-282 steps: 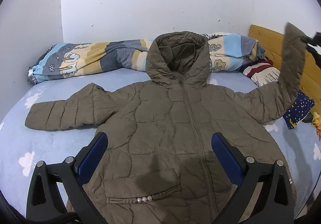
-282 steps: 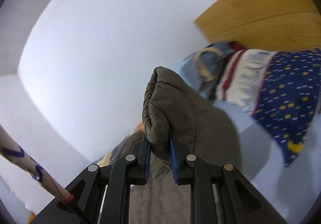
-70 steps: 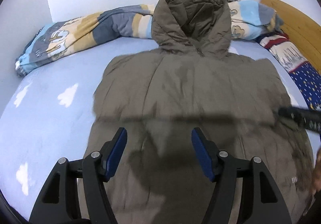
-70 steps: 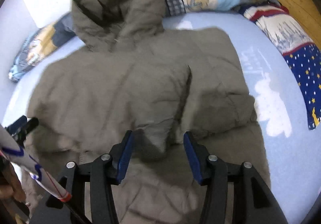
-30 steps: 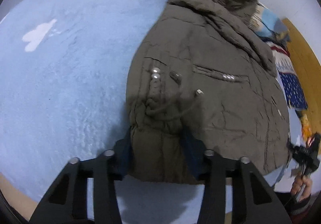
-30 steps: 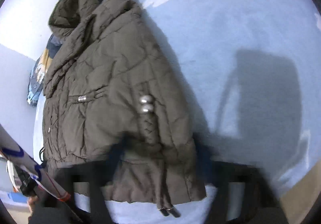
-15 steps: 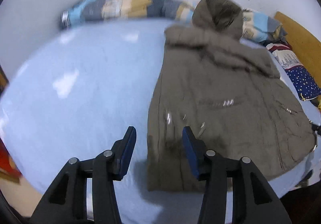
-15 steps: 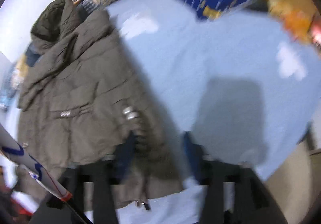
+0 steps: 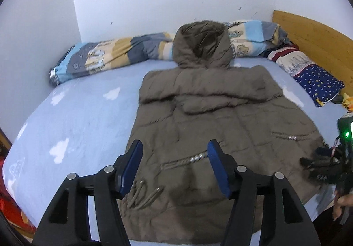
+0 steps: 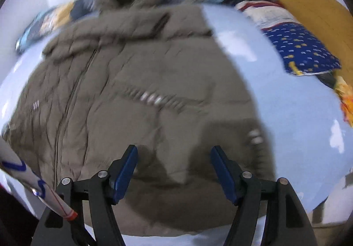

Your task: Fold large clothes

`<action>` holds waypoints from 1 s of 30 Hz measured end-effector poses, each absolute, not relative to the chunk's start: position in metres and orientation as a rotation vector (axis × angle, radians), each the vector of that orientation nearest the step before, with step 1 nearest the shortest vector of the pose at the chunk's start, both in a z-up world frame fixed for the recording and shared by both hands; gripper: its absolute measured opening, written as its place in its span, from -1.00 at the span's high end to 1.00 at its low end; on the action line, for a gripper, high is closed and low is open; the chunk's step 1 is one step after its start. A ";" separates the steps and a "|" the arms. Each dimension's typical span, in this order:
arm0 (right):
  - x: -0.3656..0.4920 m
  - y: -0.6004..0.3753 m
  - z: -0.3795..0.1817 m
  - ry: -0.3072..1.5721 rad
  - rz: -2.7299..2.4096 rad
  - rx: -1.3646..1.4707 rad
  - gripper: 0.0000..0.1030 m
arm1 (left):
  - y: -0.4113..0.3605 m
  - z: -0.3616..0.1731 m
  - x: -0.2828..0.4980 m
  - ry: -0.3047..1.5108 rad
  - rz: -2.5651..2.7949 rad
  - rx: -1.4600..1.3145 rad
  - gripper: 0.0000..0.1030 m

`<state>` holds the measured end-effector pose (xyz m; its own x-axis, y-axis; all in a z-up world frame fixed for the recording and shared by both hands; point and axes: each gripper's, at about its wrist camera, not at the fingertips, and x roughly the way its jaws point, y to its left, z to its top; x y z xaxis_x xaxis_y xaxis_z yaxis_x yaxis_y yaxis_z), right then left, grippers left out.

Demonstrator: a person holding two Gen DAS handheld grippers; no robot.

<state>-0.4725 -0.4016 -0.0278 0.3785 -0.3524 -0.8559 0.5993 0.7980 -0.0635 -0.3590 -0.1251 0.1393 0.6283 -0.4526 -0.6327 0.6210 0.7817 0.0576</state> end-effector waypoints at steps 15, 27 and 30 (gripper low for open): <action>-0.478 -0.388 0.024 0.877 -0.569 0.272 -0.43 | -0.157 0.194 -0.355 0.508 -0.667 0.240 -0.28; -0.484 -0.390 0.184 0.753 -0.574 0.278 -0.43 | -0.198 0.190 -0.302 0.424 -0.637 0.256 -0.47; -0.468 -0.394 0.232 0.725 -0.542 0.303 -0.43 | -0.196 0.160 -0.277 0.526 -0.601 0.254 -0.47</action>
